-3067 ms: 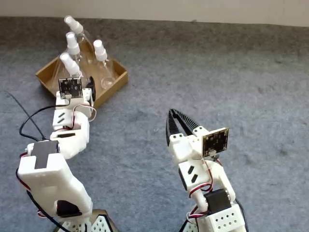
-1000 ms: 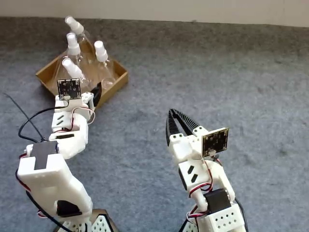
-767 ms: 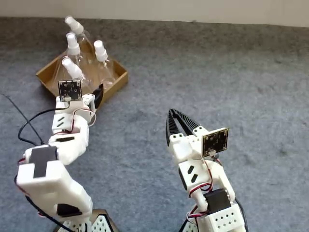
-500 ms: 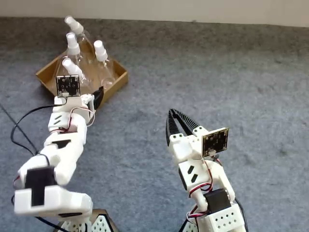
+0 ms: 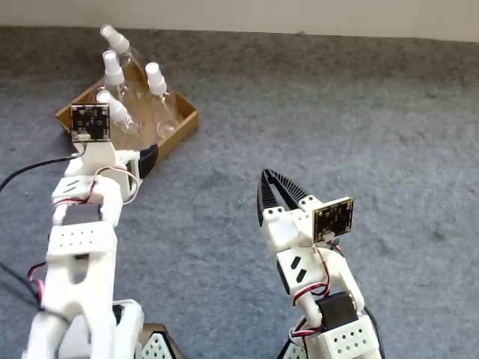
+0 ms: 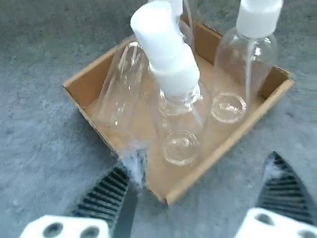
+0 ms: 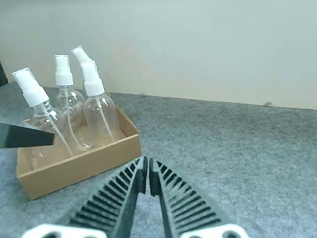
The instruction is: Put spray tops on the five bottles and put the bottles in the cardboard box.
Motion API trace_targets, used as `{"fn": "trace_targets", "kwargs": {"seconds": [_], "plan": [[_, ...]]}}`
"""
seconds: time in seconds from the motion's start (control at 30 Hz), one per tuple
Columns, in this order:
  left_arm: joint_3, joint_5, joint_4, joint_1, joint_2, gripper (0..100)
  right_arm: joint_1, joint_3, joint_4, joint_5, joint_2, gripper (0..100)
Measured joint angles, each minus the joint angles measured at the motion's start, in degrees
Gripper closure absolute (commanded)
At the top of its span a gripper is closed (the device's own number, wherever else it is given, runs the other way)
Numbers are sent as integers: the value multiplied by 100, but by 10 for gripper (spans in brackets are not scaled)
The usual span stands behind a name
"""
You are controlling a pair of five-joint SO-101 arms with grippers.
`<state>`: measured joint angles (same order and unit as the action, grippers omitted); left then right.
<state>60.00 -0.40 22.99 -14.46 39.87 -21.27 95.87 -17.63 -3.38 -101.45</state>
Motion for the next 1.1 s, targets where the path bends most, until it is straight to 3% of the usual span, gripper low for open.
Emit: {"fn": "trace_targets", "kwargs": {"seconds": [0.13, 0.4, 0.77, 1.1], "plan": [[-571, 0, 1626, 0, 879, 704, 0, 0, 0, 0, 0, 991], [-2127, 0, 3868, 0, 1231, 970, 0, 0, 0, 0, 0, 991], [-3982, 0, 5723, 53, 1319, 995, 0, 0, 0, 0, 0, 991], [-4668, 0, 6884, 1204, 1767, 995, 0, 0, 0, 0, 0, 991]]}}
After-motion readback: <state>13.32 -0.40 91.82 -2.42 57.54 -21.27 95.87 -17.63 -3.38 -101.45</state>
